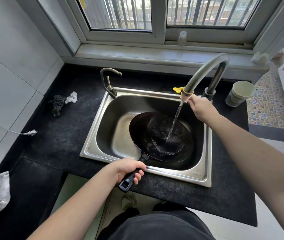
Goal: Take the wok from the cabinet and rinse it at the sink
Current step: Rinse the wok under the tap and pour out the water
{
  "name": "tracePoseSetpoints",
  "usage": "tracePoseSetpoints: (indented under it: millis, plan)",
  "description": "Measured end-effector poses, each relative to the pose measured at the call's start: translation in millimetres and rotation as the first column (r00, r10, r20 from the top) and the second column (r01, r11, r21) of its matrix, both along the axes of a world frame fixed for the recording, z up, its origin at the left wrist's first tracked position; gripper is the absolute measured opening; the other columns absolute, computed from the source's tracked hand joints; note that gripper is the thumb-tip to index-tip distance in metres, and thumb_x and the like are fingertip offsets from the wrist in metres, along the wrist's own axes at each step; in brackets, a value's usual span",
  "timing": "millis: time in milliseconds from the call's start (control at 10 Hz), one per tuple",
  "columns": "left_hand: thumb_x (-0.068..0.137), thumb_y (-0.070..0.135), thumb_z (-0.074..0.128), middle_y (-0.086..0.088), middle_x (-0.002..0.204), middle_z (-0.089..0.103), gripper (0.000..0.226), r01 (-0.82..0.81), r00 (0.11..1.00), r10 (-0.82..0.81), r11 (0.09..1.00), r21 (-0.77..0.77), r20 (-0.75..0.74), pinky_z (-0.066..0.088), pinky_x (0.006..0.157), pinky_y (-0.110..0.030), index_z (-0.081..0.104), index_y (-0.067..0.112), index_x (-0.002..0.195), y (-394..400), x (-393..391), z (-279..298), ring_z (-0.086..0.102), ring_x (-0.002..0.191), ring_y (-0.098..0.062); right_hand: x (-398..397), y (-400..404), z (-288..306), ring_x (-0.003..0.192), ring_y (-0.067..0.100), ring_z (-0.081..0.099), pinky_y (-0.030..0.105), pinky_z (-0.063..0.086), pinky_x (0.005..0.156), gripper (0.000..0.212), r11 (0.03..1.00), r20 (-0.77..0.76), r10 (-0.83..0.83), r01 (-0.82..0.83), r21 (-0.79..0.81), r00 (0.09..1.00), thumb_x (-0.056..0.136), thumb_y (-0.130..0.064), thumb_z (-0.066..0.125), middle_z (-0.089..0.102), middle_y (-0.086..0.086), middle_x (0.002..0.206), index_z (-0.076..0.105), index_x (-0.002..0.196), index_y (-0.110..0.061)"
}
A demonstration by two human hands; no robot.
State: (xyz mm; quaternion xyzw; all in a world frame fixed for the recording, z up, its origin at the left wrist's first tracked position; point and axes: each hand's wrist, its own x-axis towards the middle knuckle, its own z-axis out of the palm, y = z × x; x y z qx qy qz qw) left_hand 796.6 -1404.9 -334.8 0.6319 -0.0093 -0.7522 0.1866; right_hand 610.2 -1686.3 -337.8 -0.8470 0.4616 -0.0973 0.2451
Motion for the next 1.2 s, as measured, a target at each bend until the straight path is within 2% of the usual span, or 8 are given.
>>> tracePoseSetpoints:
  millis: [500,600,700,800,900,1000,1100,1200]
  plan:
    - [0.098,0.01,0.045,0.002,0.053,0.043,0.013,-0.028,1.0,0.028,1.0,-0.001,-0.014,0.032,0.032,-0.017,0.044,0.011,0.085,2.0,-4.7,-0.9,0.036,0.035,-0.005,-4.4,-2.6,-4.2,0.077,0.03,0.056,0.034,0.039,0.069,0.031,1.0,0.042,0.001,-0.001,0.006,0.999,0.102,-0.025,0.039,0.054,0.008,0.079,0.051,0.129,-0.017]
    - [0.098,0.01,0.045,0.002,0.054,0.043,0.014,-0.032,0.999,0.032,0.999,0.001,-0.014,0.032,0.032,-0.016,0.044,0.011,0.084,2.0,-5.5,-1.0,0.036,0.035,-0.005,-4.9,-2.9,-3.9,0.085,0.035,0.06,0.034,0.04,0.071,0.032,1.0,0.046,-0.011,0.01,0.02,0.999,0.102,-0.025,0.041,0.057,0.012,0.084,0.052,0.132,-0.019]
    - [0.098,0.011,0.045,0.002,0.054,0.043,0.014,-0.032,0.999,0.032,0.999,-0.001,-0.013,0.032,0.032,-0.016,0.044,0.011,0.084,2.0,-6.8,0.0,0.036,0.036,-0.005,-7.7,-0.8,-3.9,0.102,0.035,0.061,0.032,0.041,0.081,0.036,0.998,0.078,-0.038,0.033,0.06,0.996,0.101,-0.024,0.045,0.067,0.016,0.112,0.05,0.137,-0.021]
    - [0.099,0.011,0.044,0.002,0.054,0.043,0.015,-0.036,0.999,0.036,0.999,0.003,-0.007,0.032,0.032,-0.016,0.044,0.012,0.084,2.2,-9.1,0.3,0.036,0.035,-0.005,-15.1,10.0,-5.1,0.117,0.032,0.056,0.035,0.041,0.098,0.04,0.989,0.113,-0.087,0.072,0.131,0.99,0.1,-0.023,0.047,0.063,0.012,0.128,0.046,0.14,-0.022]
    - [0.099,0.011,0.044,0.002,0.053,0.044,0.015,-0.049,0.999,0.049,0.999,0.003,-0.015,0.032,0.032,-0.016,0.044,0.011,0.083,2.2,-10.8,0.3,0.036,0.035,-0.005,-27.0,34.6,-9.6,0.11,0.026,0.06,0.032,0.043,0.093,0.036,0.983,0.14,-0.151,0.134,0.125,0.979,0.1,-0.024,0.046,0.068,0.008,0.117,0.05,0.135,-0.019]
    - [0.097,0.009,0.045,0.001,0.053,0.045,0.017,-0.077,0.996,0.076,0.997,-0.009,-0.056,0.034,0.032,-0.016,0.045,0.01,0.08,0.6,-10.7,1.6,0.038,0.035,-0.006,-35.4,76.5,-14.6,0.086,0.019,0.065,0.032,0.049,0.077,0.023,0.967,0.165,-0.237,0.215,0.14,0.957,0.099,-0.029,0.045,0.072,-0.002,0.088,0.061,0.113,-0.022]
    - [0.094,0.008,0.049,-0.001,0.06,0.049,0.012,-0.156,0.978,0.15,0.987,-0.026,-0.148,0.043,0.038,-0.018,0.049,0.009,0.081,2.2,-8.3,5.9,0.047,0.041,-0.007,-32.4,127.9,-20.0,0.062,0.004,0.06,0.026,0.042,0.063,0.024,0.932,0.141,-0.267,0.218,0.291,0.953,0.098,-0.032,0.046,0.067,-0.007,0.063,0.064,0.084,-0.027]
    - [0.089,0.015,0.058,-0.002,0.069,0.057,0.003,-0.177,0.962,0.157,0.982,-0.071,-0.225,0.055,0.05,-0.028,0.056,0.012,0.09,10.9,-5.0,11.0,0.059,0.05,-0.01,-16.2,178.7,-24.1,0.043,0.0,0.051,0.021,0.04,0.049,0.034,0.844,0.113,-0.28,0.188,0.502,0.953,0.099,-0.031,0.047,0.062,-0.007,0.05,0.065,0.072,-0.024]
